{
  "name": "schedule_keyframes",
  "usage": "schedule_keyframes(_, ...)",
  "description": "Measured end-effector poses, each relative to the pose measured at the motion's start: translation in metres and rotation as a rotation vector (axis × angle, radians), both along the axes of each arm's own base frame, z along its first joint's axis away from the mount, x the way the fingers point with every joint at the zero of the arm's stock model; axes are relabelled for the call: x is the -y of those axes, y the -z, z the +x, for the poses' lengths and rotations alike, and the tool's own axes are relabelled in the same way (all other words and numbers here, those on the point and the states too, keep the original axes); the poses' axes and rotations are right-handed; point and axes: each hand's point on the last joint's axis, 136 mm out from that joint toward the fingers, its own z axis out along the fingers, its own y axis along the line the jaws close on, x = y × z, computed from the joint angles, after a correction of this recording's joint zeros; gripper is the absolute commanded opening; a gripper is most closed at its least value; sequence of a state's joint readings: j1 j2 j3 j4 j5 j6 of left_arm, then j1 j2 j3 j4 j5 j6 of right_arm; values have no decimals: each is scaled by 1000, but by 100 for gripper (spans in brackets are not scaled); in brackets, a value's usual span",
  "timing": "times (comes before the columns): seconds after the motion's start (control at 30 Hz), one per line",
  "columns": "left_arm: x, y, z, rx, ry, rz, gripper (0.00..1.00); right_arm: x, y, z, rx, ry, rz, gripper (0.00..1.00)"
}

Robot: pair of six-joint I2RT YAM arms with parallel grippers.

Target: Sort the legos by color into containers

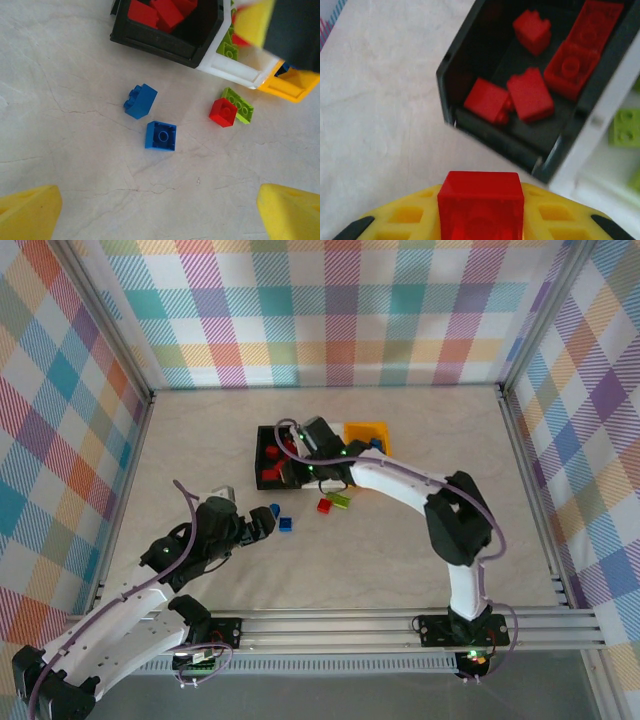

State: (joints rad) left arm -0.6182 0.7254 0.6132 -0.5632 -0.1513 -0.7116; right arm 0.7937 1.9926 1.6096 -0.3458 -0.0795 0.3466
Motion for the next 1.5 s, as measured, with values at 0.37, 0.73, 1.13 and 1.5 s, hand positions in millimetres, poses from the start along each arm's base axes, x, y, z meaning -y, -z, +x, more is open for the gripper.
schedule_keyframes(0.37,-2,11,-1,-38,4,33,100,-30,1,51,-13,17,38,60)
schedule_keyframes(0.73,1,34,8,-121,29,75,94,14,4,9,-52,33,3,56)
schedule_keyframes(1.13,32,73,59,-229,107,191,77,104,-3,-83,-62,85,37,55)
schedule_keyframes(1.5,29,107,110,-284,82,323,61,144,-9,-117,-40,142,72,55)
